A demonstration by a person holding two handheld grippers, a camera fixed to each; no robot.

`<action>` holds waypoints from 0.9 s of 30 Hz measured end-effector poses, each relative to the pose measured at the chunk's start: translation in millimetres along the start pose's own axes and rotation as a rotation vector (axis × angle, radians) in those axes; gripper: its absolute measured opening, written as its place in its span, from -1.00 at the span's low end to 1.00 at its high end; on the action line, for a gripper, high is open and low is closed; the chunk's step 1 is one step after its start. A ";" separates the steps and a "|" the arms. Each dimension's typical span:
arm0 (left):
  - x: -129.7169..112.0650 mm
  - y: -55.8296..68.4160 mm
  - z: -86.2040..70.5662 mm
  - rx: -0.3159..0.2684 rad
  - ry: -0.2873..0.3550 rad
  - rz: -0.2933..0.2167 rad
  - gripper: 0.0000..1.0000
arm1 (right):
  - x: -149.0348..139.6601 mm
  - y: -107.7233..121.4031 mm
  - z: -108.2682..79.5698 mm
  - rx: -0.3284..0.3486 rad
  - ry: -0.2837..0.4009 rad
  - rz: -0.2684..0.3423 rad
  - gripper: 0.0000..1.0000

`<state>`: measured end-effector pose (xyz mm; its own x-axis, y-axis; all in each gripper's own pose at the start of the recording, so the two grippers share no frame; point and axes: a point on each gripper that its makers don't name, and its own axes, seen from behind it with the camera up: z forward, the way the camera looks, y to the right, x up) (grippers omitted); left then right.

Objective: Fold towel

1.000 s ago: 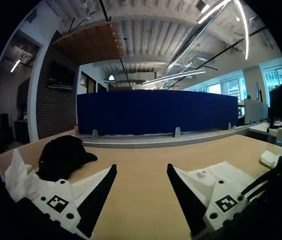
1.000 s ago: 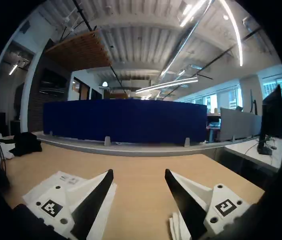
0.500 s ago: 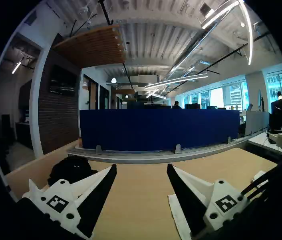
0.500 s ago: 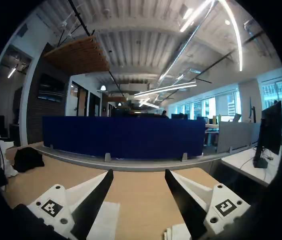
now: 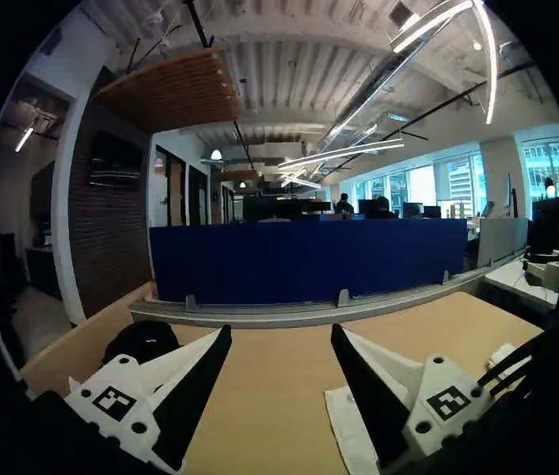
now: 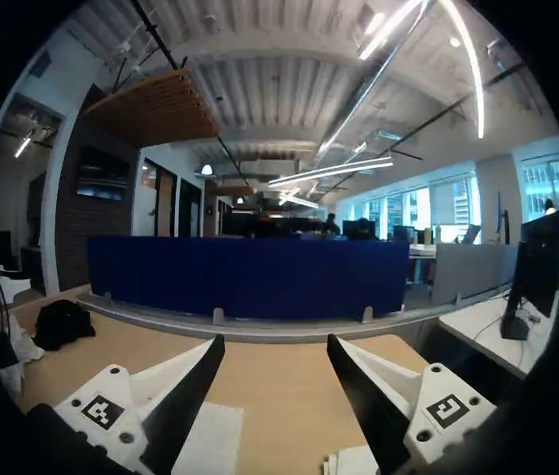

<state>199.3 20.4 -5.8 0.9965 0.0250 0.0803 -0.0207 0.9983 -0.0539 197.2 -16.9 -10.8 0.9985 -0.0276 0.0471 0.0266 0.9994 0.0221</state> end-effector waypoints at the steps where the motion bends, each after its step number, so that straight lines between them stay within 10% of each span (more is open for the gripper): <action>1: 0.3 3.1 -0.7 -0.012 -0.005 0.004 0.86 | 0.2 -1.5 -0.7 0.008 -0.005 -0.006 1.00; 18: -15.8 60.8 -10.1 -0.286 -0.140 0.089 0.86 | -13.8 -61.7 -9.8 0.292 -0.182 -0.147 1.00; 27: -34.9 70.2 -6.7 -0.335 -0.181 0.119 0.86 | -32.5 -77.9 -10.1 0.360 -0.243 -0.209 1.00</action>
<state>163.6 89.2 -19.0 0.9574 0.1786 0.2267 -0.0781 0.9165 -0.3924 163.2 -93.6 -24.2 0.9325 -0.2738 0.2355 0.1643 0.9023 0.3985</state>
